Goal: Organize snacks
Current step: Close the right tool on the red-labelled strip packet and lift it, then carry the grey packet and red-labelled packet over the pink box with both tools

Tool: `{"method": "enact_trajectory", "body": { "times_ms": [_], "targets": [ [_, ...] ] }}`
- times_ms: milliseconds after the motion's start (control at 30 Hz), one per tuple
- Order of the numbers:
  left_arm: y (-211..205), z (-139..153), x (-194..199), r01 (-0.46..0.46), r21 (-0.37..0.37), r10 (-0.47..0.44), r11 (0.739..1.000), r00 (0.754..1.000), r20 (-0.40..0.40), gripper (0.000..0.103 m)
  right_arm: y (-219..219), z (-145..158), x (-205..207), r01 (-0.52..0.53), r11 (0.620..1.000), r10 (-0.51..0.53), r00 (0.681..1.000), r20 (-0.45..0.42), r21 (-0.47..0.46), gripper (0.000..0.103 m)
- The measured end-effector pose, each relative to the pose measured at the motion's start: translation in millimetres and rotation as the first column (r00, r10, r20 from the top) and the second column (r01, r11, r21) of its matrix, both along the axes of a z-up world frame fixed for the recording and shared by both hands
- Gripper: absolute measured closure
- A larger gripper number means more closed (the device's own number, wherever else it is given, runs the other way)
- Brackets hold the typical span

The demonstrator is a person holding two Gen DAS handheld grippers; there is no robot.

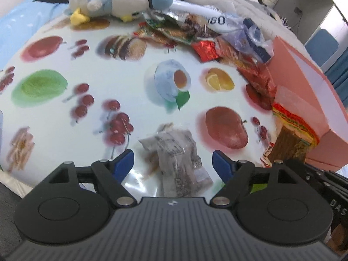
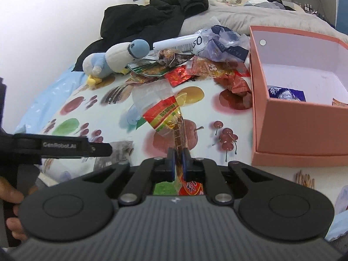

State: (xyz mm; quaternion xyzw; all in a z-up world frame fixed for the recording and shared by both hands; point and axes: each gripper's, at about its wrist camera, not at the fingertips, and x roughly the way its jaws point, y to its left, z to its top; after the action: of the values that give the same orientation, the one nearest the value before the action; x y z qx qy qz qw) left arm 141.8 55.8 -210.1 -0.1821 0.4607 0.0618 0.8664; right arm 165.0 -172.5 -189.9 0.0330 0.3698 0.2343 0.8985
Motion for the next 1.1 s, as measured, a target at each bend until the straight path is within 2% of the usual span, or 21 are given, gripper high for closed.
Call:
{"method": "enact_trajectory", "body": {
  "times_ms": [133,267,367,567,833,1100],
  "targets": [
    [-7.2,-11.5,7.1,0.005,0.005,-0.005,1.000,1.000,-0.008,0.028,-5.8,-2.7,-2.1,0.013,1.000,-0.013,1.000,-0.017,0.020,0.094],
    [-13.7,-24.1,15.7,0.020,0.034,-0.019,0.999,1.000,-0.018,0.046,-11.7,-0.8,-6.6,0.025,0.999,-0.024,1.000,-0.017,0.039,0.094],
    [-17.2,-22.4,19.6,0.036,0.036,-0.036,0.999,0.999,-0.011,0.054,-16.9,1.8,-9.3,0.039,0.998,-0.038,0.999,-0.015,0.046,0.094],
    [-24.2,-10.6,14.3,0.082,0.003,-0.082,0.997,0.997,-0.009,0.061,-33.0,12.6,-15.9,0.091,0.994,-0.090,0.996,-0.011,0.067,0.094],
    [-47.3,33.5,-5.6,0.164,-0.023,-0.163,0.986,0.985,0.048,0.062,-54.3,39.3,-31.9,0.147,0.984,-0.149,0.989,0.016,0.099,0.094],
    [-91.2,78.5,-6.2,0.276,-0.033,-0.270,0.961,0.954,0.131,0.062,-89.7,70.0,-51.4,0.245,0.960,-0.252,0.967,0.039,0.133,0.094]
  ]
}}
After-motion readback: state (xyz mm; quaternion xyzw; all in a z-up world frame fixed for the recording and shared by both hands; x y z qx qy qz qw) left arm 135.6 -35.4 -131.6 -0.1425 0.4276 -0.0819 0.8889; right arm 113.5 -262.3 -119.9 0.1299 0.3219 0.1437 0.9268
